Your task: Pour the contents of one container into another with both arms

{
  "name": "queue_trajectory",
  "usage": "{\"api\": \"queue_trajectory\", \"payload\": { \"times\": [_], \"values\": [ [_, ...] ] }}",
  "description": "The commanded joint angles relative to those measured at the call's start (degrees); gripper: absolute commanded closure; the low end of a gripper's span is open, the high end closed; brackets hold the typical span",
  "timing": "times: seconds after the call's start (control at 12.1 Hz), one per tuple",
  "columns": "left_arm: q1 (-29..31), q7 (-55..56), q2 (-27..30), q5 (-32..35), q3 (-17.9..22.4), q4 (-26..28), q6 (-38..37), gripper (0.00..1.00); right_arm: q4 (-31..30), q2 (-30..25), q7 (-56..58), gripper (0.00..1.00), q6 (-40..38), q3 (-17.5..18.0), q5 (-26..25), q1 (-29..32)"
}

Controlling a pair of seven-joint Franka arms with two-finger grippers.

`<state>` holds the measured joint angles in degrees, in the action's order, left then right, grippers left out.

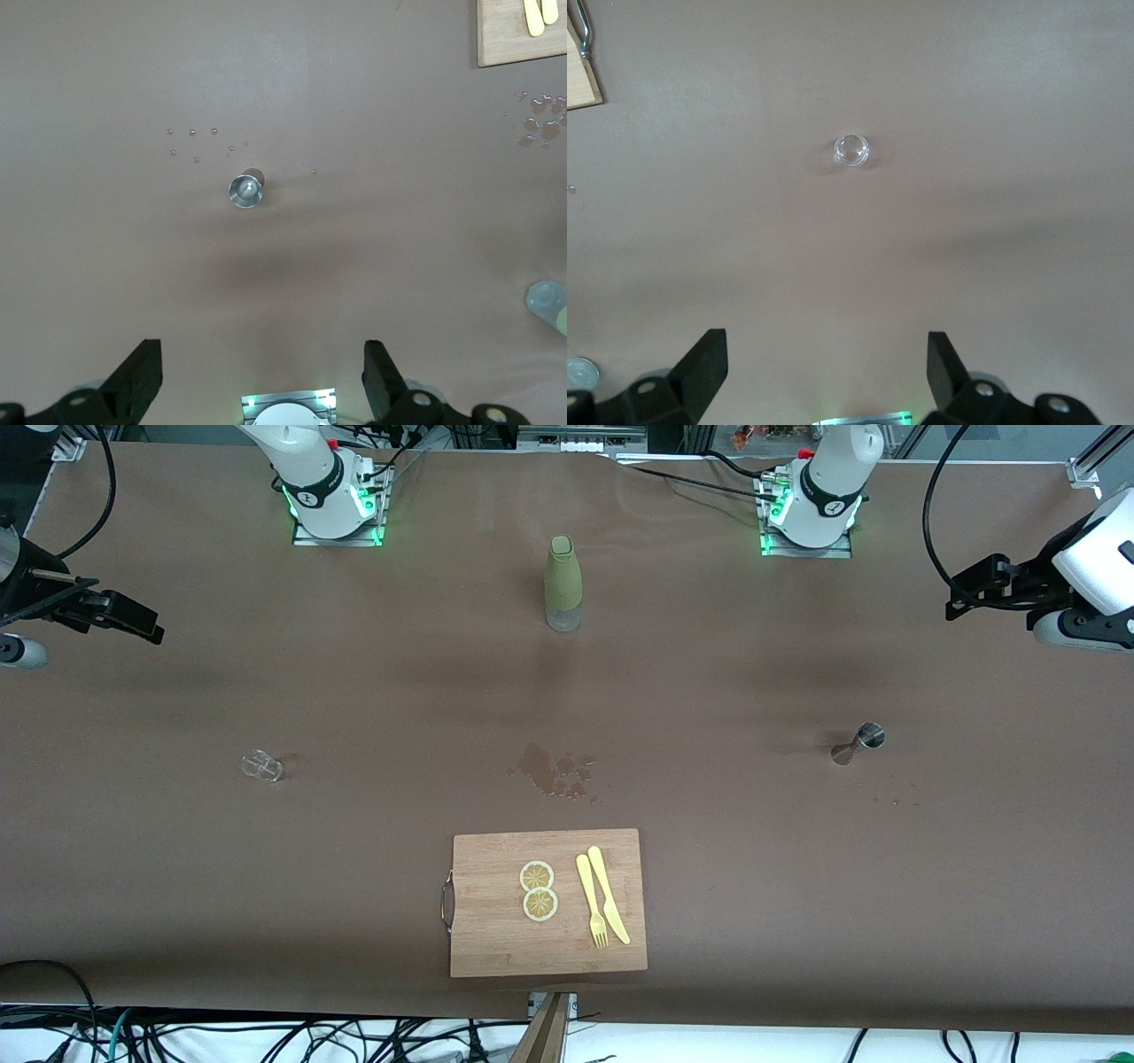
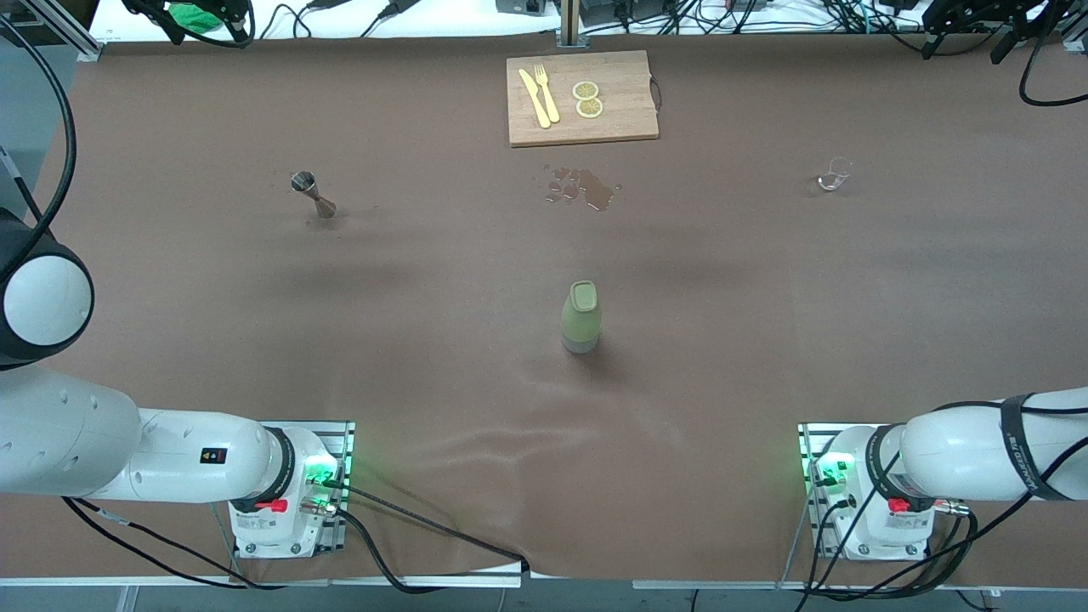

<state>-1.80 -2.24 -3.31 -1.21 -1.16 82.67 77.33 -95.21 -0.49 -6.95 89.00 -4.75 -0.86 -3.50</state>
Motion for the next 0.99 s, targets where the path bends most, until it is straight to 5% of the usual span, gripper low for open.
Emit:
{"api": "queue_trajectory", "payload": {
  "times": [0.0, 0.91],
  "values": [
    [-0.05, -0.04, -0.11, 0.77, -0.16, -0.75, -0.78, 0.0, 0.82, 0.23, -0.61, 0.0, -0.75, -0.62, 0.34, -0.72],
    [0.48, -0.04, -0.11, 0.77, 0.02, -0.75, -0.69, 0.0, 0.82, 0.23, -0.52, 0.0, -0.75, -0.62, 0.34, -0.72]
  ]
}}
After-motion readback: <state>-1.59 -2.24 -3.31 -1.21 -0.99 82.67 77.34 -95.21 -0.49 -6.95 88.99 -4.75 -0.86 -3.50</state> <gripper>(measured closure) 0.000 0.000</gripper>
